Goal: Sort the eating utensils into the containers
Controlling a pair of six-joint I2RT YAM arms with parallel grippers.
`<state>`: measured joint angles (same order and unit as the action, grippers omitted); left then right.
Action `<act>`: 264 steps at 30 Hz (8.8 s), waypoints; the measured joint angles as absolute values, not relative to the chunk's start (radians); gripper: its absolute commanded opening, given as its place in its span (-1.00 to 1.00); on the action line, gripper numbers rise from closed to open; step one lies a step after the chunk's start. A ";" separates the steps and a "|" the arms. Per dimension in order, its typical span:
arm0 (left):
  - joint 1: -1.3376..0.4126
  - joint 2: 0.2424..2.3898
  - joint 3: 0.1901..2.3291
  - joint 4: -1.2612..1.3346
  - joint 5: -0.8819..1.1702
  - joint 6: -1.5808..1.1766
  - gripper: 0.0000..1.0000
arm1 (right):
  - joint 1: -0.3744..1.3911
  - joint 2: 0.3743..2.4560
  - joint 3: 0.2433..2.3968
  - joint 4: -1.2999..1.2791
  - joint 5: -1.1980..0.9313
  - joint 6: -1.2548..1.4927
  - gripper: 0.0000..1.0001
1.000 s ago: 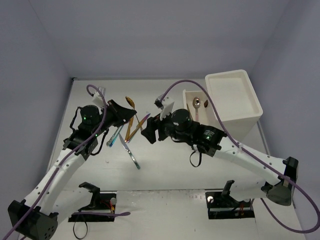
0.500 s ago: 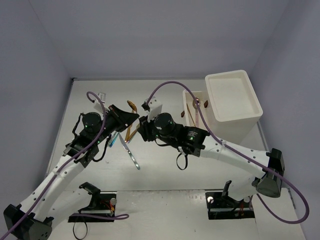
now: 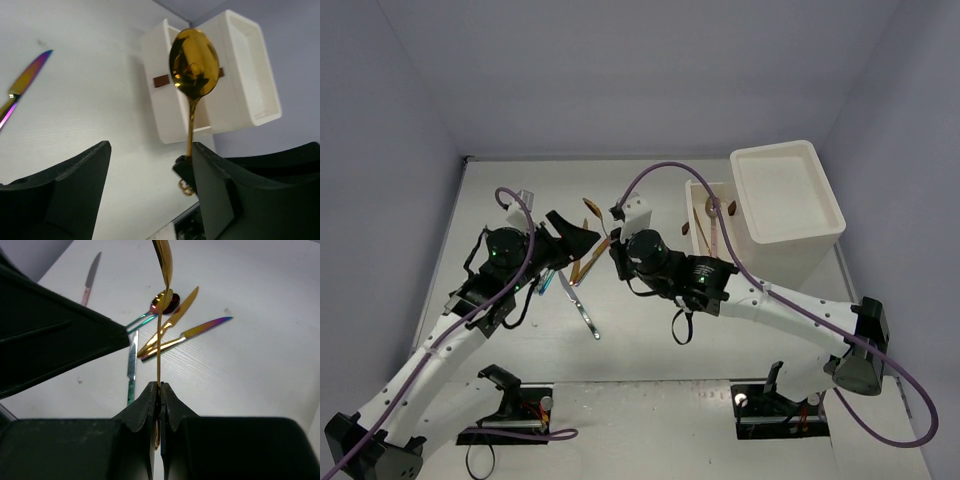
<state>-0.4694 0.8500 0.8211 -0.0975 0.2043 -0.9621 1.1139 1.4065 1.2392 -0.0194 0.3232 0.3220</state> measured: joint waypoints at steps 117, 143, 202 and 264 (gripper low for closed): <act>-0.123 1.464 1.244 -0.429 0.264 -0.369 -1.00 | 0.602 1.057 0.946 -0.146 -0.103 0.251 0.29; -0.570 1.122 0.888 0.006 0.203 -1.079 -1.00 | 0.986 1.282 1.090 0.057 0.114 0.341 0.12; -0.407 1.015 0.918 -0.521 -0.108 -0.335 0.25 | 0.463 1.423 1.052 -0.099 0.242 0.155 -0.19; -0.096 1.864 1.334 -0.534 0.078 -0.146 -1.00 | 0.519 0.991 1.011 -0.118 -0.122 0.226 0.30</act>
